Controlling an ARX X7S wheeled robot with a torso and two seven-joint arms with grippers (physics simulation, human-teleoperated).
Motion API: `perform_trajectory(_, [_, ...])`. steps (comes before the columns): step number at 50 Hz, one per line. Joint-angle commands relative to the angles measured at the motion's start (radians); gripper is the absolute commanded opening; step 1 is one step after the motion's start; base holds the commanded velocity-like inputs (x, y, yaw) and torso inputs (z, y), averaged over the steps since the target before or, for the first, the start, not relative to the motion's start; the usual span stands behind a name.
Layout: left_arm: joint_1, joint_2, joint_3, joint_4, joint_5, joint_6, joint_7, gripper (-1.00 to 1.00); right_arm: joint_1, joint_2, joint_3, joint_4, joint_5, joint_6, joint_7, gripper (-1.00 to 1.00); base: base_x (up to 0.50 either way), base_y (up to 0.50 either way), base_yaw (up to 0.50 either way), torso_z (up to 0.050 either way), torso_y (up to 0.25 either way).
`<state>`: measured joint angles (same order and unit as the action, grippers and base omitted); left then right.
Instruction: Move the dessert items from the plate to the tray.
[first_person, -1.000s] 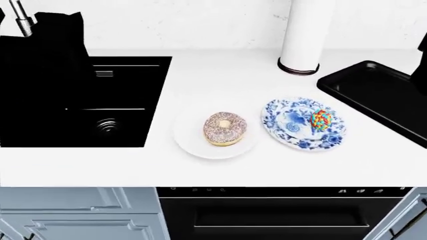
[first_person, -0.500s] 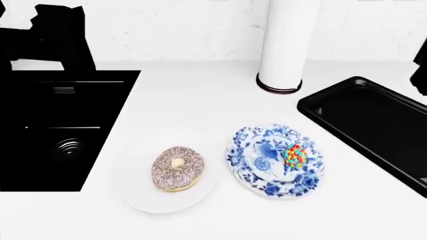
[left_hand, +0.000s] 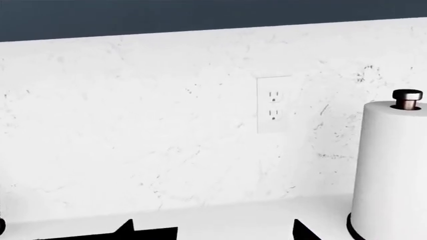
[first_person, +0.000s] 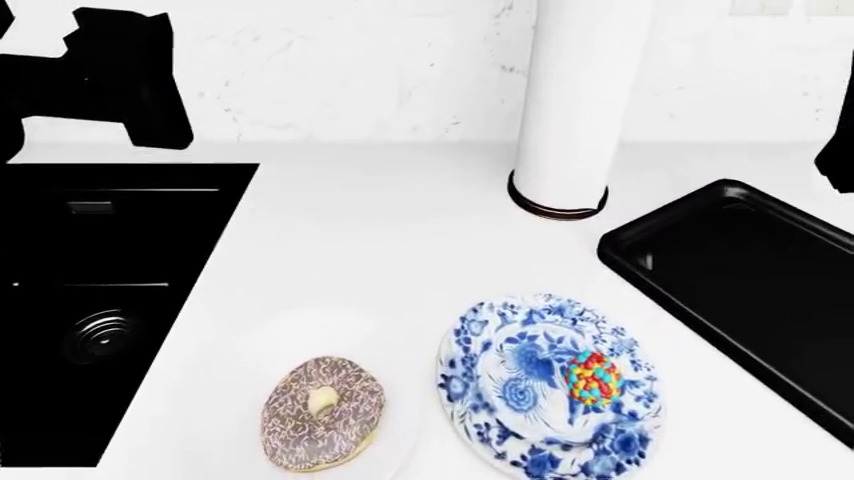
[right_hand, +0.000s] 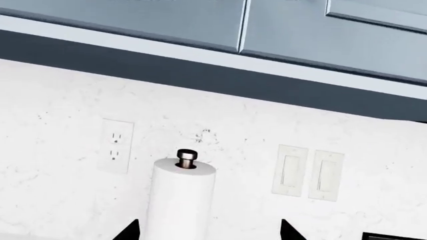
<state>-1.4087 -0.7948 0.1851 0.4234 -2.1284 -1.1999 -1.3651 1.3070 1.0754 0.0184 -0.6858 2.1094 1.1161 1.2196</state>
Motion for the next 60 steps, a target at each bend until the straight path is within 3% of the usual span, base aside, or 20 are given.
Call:
perform_trajectory(1, [-0.011,-0.003,0.018,-0.005,-0.002,0.009,0.004,1.0,-0.001,0.003,-0.005,0.001,-0.006,-0.003,-0.003,1.0,0.17,-0.04,0.0,0.0,0.0])
perform_trajectory(13, [-0.054,-0.024,0.089,-0.021,-0.096,0.036,-0.045,1.0,-0.013,0.016,-0.029,0.013,-0.008,0.0,0.009,1.0,0.07,-0.01,0.0,0.0,0.001])
perform_trajectory(23, [-0.131,-0.065,0.219,-0.058,-0.229,0.028,-0.104,1.0,-0.003,0.02,-0.047,0.025,-0.007,-0.006,0.019,1.0,0.0,0.0,0.0,0.0,0.0])
perform_trajectory(41, [-0.152,-0.069,0.372,-0.056,-0.342,-0.067,-0.038,1.0,-0.022,0.026,-0.04,0.021,-0.013,-0.017,0.013,1.0,0.0,0.0,0.0,0.0,0.0])
perform_trajectory(60, [-0.183,-0.071,0.559,0.051,-0.581,0.073,-0.085,1.0,-0.056,0.047,-0.013,0.016,-0.026,-0.023,-0.002,1.0,0.0,0.0,0.0,0.0,0.0])
